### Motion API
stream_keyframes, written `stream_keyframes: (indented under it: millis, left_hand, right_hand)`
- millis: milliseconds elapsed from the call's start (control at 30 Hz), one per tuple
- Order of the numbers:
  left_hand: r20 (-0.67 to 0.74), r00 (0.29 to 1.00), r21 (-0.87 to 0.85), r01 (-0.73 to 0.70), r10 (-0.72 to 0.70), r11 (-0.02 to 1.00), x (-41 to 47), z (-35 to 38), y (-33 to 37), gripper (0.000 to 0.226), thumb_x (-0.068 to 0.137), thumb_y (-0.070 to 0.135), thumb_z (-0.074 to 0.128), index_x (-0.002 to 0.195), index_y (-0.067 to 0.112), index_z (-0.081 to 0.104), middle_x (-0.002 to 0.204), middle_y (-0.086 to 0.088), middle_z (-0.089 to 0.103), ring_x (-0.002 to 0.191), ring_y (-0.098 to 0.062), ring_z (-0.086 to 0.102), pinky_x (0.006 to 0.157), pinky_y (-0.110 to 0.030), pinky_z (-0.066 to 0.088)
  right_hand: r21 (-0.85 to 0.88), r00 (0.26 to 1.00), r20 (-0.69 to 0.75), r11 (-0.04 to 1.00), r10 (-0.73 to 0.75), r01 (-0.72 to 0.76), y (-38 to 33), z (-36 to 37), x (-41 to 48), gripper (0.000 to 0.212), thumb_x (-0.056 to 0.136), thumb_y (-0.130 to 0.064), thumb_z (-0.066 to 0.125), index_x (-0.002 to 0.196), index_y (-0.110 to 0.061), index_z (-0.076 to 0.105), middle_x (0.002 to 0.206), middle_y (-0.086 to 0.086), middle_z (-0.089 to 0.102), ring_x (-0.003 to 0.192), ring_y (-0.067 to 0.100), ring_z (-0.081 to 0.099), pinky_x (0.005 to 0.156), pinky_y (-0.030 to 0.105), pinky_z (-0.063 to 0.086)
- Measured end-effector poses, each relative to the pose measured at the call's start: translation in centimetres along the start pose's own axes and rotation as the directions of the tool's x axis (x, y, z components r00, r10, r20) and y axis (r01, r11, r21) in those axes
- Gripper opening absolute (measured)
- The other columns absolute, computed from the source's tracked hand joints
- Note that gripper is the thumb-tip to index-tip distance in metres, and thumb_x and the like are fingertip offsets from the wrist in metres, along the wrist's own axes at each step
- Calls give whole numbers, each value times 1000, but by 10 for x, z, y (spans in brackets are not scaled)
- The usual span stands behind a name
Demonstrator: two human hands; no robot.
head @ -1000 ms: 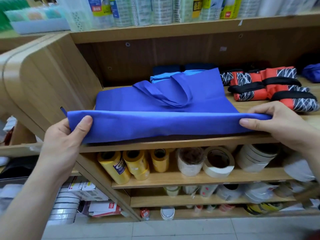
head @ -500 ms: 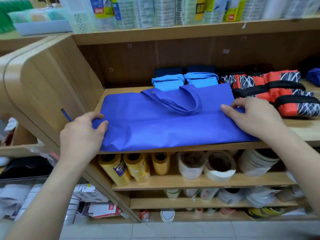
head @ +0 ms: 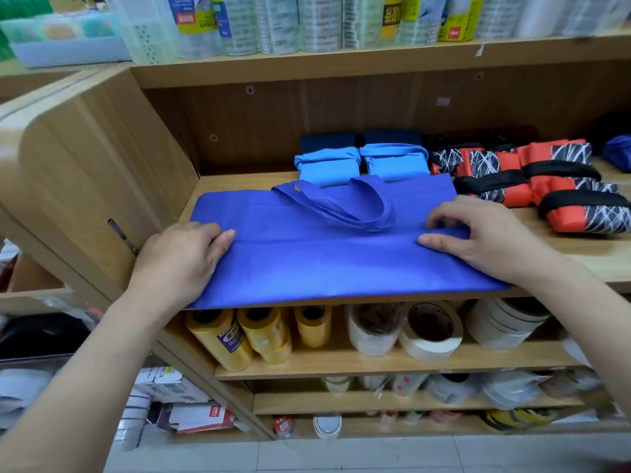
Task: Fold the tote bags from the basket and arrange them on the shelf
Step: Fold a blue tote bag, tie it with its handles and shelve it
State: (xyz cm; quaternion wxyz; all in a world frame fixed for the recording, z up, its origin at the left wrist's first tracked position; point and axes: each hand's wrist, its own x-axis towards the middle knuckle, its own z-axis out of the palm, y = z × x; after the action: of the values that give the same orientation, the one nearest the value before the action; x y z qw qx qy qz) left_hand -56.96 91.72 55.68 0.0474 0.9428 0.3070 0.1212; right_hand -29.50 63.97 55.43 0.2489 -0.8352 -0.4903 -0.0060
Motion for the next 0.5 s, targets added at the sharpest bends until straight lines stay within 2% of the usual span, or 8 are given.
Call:
stream_keyframes:
  millis: [67, 133, 200, 233, 300, 367, 433, 500]
  left_hand:
    - [0, 1000, 83, 29, -29, 996, 3, 2, 0, 50, 91, 59, 22, 69, 22, 48, 68, 0, 49, 76, -28, 52, 65, -41, 42]
    - [-148, 989, 109, -10, 26, 994, 3, 2, 1, 33, 93, 47, 49, 77, 21, 59, 78, 2, 50, 86, -28, 52, 71, -42, 39]
    - [-232, 959, 58, -153, 162, 987, -1, 3, 3, 6, 85, 24, 71, 88, 21, 67, 88, 1, 54, 91, -28, 53, 73, -44, 42]
    - [-203, 948, -1, -251, 246, 968, -2, 4, 4, 8, 84, 19, 74, 91, 22, 70, 90, 2, 59, 91, -25, 56, 73, -44, 48]
    - [-97, 945, -180, -325, 312, 928, -5, 1, 5, 14, 88, 34, 66, 97, 25, 72, 96, 10, 64, 93, -16, 60, 81, -39, 51]
    - [46, 948, -276, -292, 316, 916, -10, -5, 4, 44, 82, 64, 53, 111, 34, 69, 110, 21, 60, 107, -4, 56, 93, -26, 45]
    - [206, 917, -234, -293, 342, 927, -20, -9, -3, 72, 68, 85, 47, 128, 47, 56, 129, 29, 45, 127, 2, 41, 104, -22, 34]
    - [355, 876, -101, -312, 327, 945, -28, -13, -9, 87, 57, 95, 43, 138, 64, 30, 148, 32, 22, 144, -4, 17, 116, -35, 22]
  right_hand:
    - [-10, 1000, -17, 1000, -15, 15, 0, 0, 2, 27, 77, -52, 66, 83, -26, 66, 79, -11, 56, 83, 20, 55, 75, 38, 44]
    - [-123, 998, -34, 991, -55, 50, -2, -1, 5, 17, 77, -48, 70, 80, -32, 64, 80, -12, 53, 87, 18, 51, 78, 42, 43]
    - [-168, 996, -26, 982, -87, 81, -7, -4, 8, 20, 76, -41, 75, 86, -33, 60, 90, -8, 52, 91, 18, 50, 81, 45, 45]
    - [-152, 995, -4, 983, -104, 102, -12, -6, 9, 25, 76, -38, 76, 91, -34, 56, 93, -7, 52, 91, 18, 52, 81, 46, 47]
    - [-71, 988, 93, 989, -124, 131, -28, -9, 15, 32, 76, -41, 74, 94, -36, 49, 92, -10, 56, 87, 15, 57, 80, 44, 50]
    - [67, 972, 218, 995, -86, 73, -45, -10, 24, 34, 77, -45, 73, 95, -35, 47, 86, -8, 64, 82, 13, 60, 79, 39, 51]
    - [266, 956, 279, 964, -94, 18, -58, -10, 36, 29, 85, -35, 71, 101, -29, 48, 86, -4, 71, 84, 16, 64, 81, 39, 51]
    - [501, 952, 273, 866, -140, -16, -66, -11, 50, 26, 94, -22, 63, 115, -28, 49, 106, -2, 73, 103, 16, 66, 88, 43, 50]
